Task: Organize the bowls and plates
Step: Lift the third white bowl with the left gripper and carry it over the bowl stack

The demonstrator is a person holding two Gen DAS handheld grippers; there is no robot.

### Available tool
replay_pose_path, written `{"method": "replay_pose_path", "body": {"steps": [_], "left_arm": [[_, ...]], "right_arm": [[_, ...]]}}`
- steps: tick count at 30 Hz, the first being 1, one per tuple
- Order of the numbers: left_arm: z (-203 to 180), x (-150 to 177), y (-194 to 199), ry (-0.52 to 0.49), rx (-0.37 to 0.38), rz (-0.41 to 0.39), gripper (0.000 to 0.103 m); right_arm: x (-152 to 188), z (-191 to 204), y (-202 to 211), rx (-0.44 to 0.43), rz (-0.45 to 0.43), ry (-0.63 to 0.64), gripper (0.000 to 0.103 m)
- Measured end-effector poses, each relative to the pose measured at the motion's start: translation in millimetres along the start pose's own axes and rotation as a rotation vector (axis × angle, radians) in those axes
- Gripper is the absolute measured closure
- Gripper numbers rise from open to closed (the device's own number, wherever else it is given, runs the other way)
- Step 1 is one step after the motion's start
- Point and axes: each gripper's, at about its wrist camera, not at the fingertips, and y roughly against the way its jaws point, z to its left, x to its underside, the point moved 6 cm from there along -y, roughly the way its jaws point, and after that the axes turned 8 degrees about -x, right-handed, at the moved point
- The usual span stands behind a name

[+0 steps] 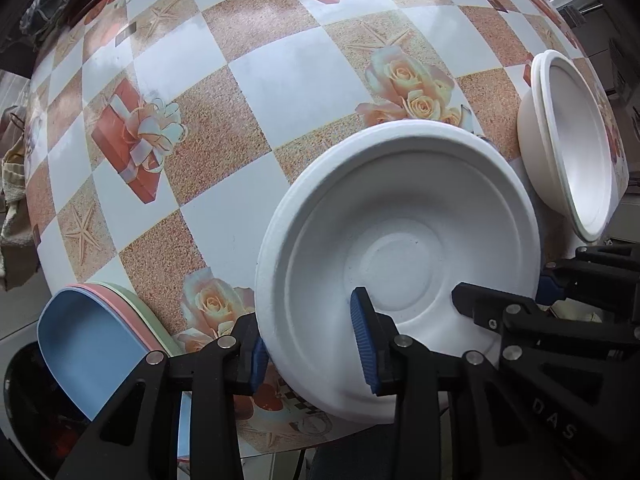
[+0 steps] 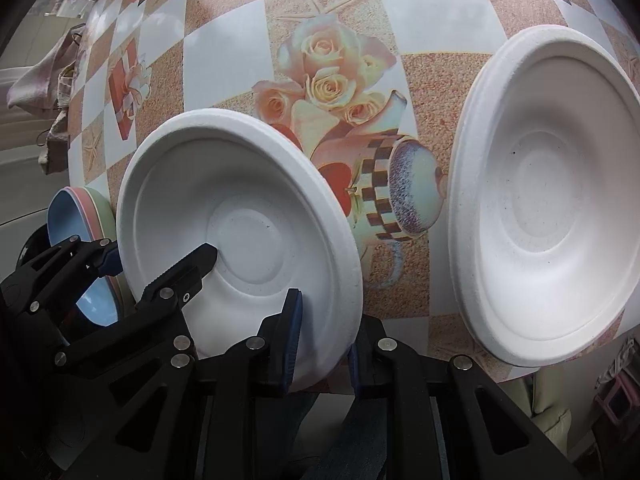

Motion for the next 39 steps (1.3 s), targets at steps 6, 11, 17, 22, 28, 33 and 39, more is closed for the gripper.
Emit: {"method": "replay_pose_path", "body": {"steps": [6, 11, 17, 22, 28, 33, 39], "left_arm": [[3, 5, 16, -0.012, 0.003, -0.018, 0.062], [4, -1, 38, -0.040, -0.015, -0.074, 0.062], [-1, -10, 65, -0.086, -0.036, -0.141, 0.062], [-15, -18, 86, -0.142, -0.047, -0.188, 0.062], [-43, -28, 100, -0.225, -0.053, -0.229, 0.062], [-65, -36, 104, -0.284, -0.049, -0.247, 0.062], [-92, -45, 109, -0.341, -0.037, -0.253, 0.062]], "right_arm": [[13, 7, 7, -0.012, -0.001, 0.022, 0.081], [13, 9, 24, -0.012, -0.044, 0.024, 0.081], [15, 2, 53, -0.015, -0.116, 0.013, 0.081], [15, -11, 80, -0.029, -0.176, -0.029, 0.081], [24, -34, 102, -0.048, -0.242, -0.105, 0.081], [29, -51, 114, -0.057, -0.278, -0.165, 0.081], [34, -77, 124, -0.056, -0.296, -0.222, 0.081]]}}
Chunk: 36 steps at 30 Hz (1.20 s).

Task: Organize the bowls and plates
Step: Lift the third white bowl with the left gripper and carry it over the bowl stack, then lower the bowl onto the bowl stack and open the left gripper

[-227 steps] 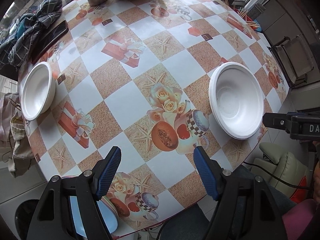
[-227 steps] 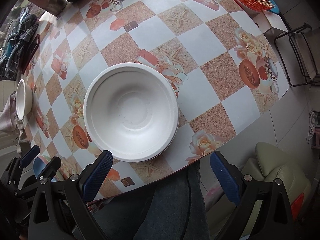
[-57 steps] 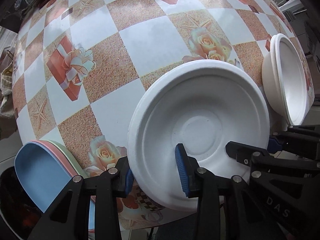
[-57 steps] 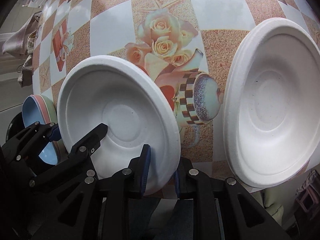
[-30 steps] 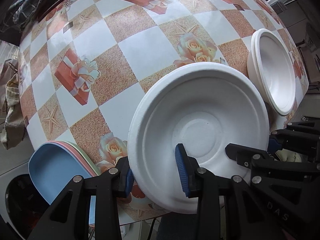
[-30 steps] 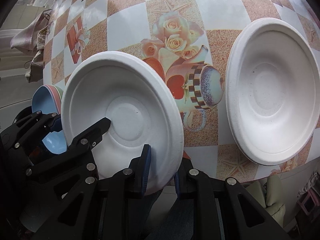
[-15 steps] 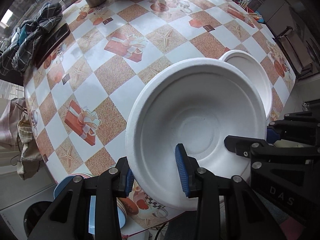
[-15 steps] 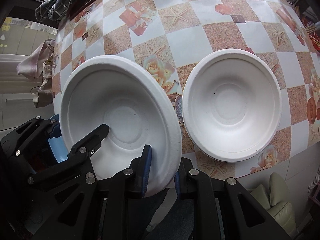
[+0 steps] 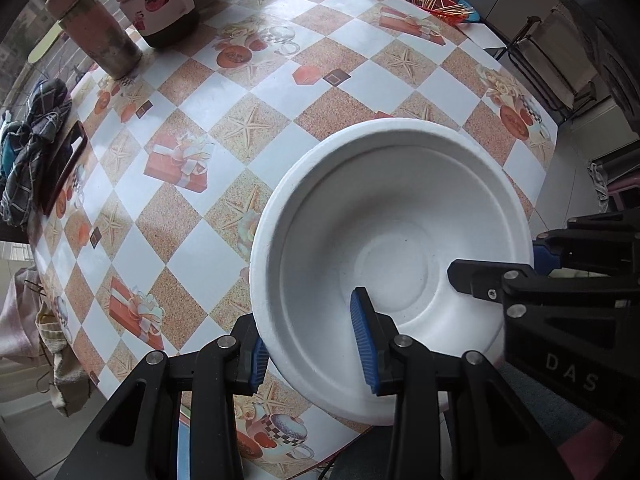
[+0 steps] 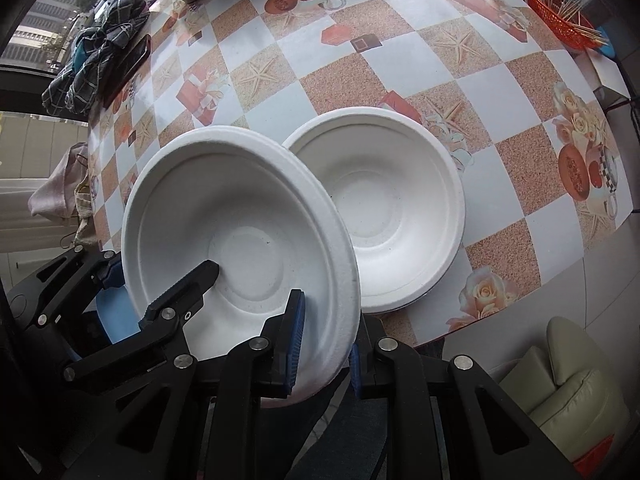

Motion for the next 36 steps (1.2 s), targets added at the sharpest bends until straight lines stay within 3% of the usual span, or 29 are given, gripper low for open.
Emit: {"method": "replay_pose_path", "body": {"steps": [12, 26, 34, 36], "left_arm": [[-31, -38, -9, -0.039, 0.033, 0.017, 0.062], [-41, -57, -30, -0.025, 0.045, 0.069, 0.061], [-34, -53, -31, 0.014, 0.025, 0.061, 0.035], [-29, -52, -29, 0.024, 0.010, 0.055, 0.034]], "right_arm": [[-9, -40, 13, 0.022, -0.002, -0.069, 0.081], [-24, -62, 3, 0.044, 0.022, -0.099, 0.081], [-21, -68, -1, 0.041, 0.031, -0.119, 0.081], [-21, -70, -1, 0.043, 0.034, -0.127, 0.077]]}}
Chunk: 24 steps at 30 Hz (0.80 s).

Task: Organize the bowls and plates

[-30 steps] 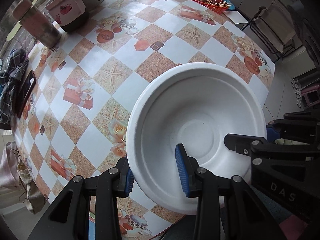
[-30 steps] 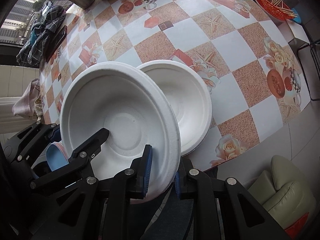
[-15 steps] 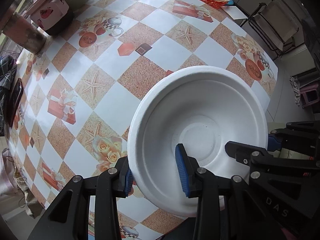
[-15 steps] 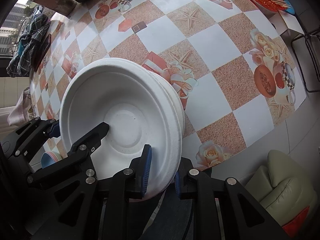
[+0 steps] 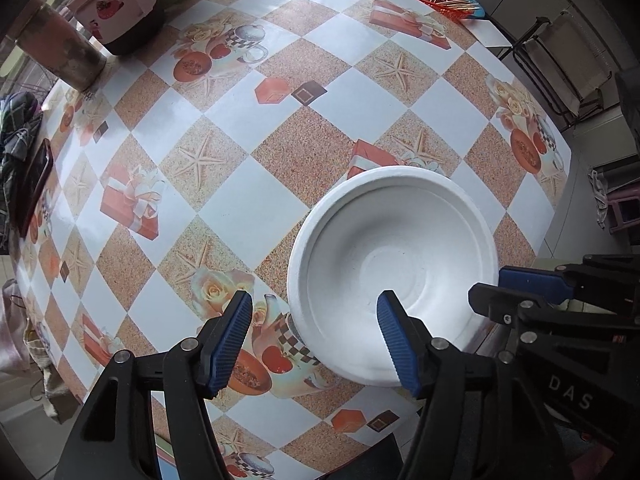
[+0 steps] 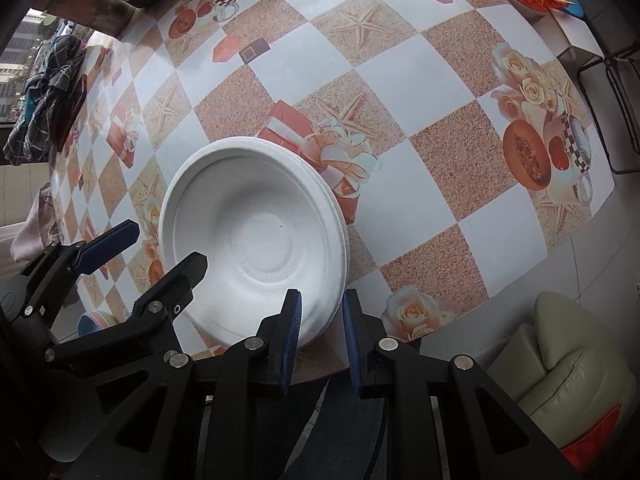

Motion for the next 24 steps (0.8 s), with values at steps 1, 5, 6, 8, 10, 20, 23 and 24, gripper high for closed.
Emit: {"method": "replay_pose_path", "body": {"steps": [1, 5, 6, 8, 10, 20, 23, 24], "left_arm": [[3, 1, 1, 0.007, -0.011, -0.002, 0.034], [22, 6, 0, 0.083, 0.000, 0.010, 0.031], [22, 6, -1, 0.100, 0.012, 0.013, 0.028], [26, 10, 1, 0.127, 0.045, -0.001, 0.027], [27, 17, 3, 0.134, 0.052, -0.009, 0.024], [33, 29, 1, 0.158, 0.096, 0.029, 0.023], [30, 33, 0, 0.153, 0.116, 0.044, 0.023], [29, 34, 1, 0.147, 0.115, 0.043, 0.023]], "right_arm": [[0, -2, 1, 0.010, -0.003, -0.006, 0.066], [-1, -15, 7, 0.007, -0.032, -0.057, 0.021], [-1, -19, 7, 0.000, -0.038, -0.076, 0.004], [0, -22, 9, -0.015, -0.048, -0.098, 0.000], [1, -21, 9, -0.016, -0.054, -0.096, 0.000], [9, -7, 9, 0.022, -0.082, -0.014, 0.000], [9, -7, 11, 0.030, -0.098, -0.025, 0.000], [9, -8, 12, 0.033, -0.104, -0.029, 0.000]]}}
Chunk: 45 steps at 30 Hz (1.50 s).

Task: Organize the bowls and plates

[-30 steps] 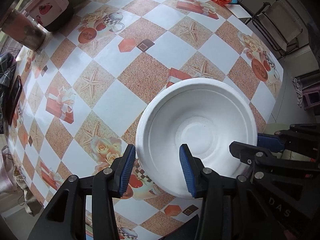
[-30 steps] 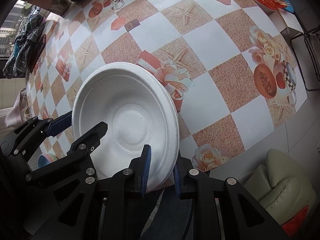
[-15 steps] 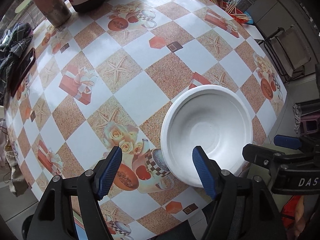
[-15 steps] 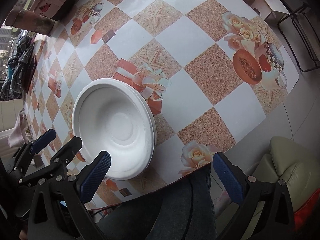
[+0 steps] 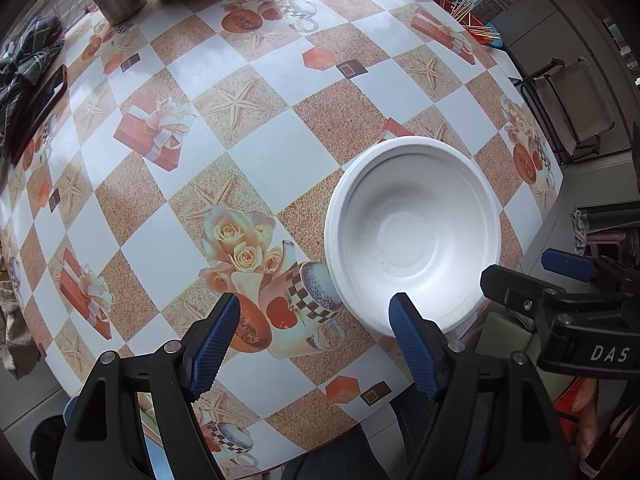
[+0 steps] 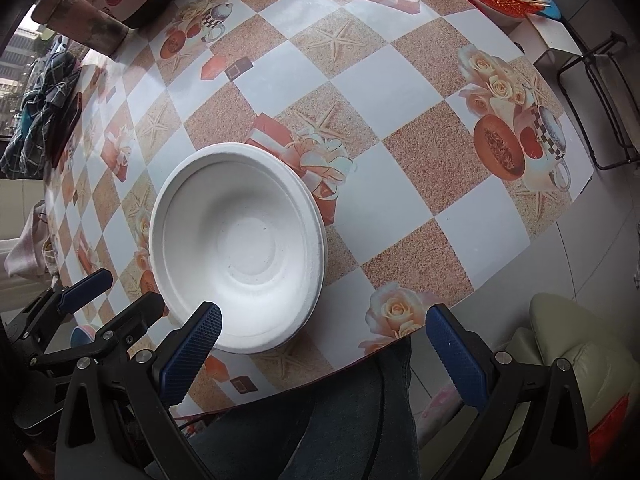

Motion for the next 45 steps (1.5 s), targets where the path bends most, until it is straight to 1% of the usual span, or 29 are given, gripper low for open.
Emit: {"method": "replay_pose_path", "body": {"steps": [5, 11, 16, 28, 45], "left_arm": [[-2, 0, 5, -0.018, -0.020, -0.020, 0.022], [2, 2, 4, -0.006, -0.034, -0.008, 0.022], [3, 4, 6, -0.002, -0.040, -0.015, 0.022], [1, 3, 4, 0.001, -0.034, -0.007, 0.022], [-7, -2, -1, 0.001, -0.033, 0.003, 0.022]], "right_arm": [[2, -9, 6, 0.002, -0.011, -0.035, 0.000], [7, -16, 4, 0.012, 0.005, -0.063, 0.000], [10, -18, 3, 0.016, 0.013, -0.062, 0.000], [10, -15, -6, 0.034, 0.033, -0.050, 0.000], [13, -27, -13, 0.043, 0.050, -0.073, 0.000]]}}
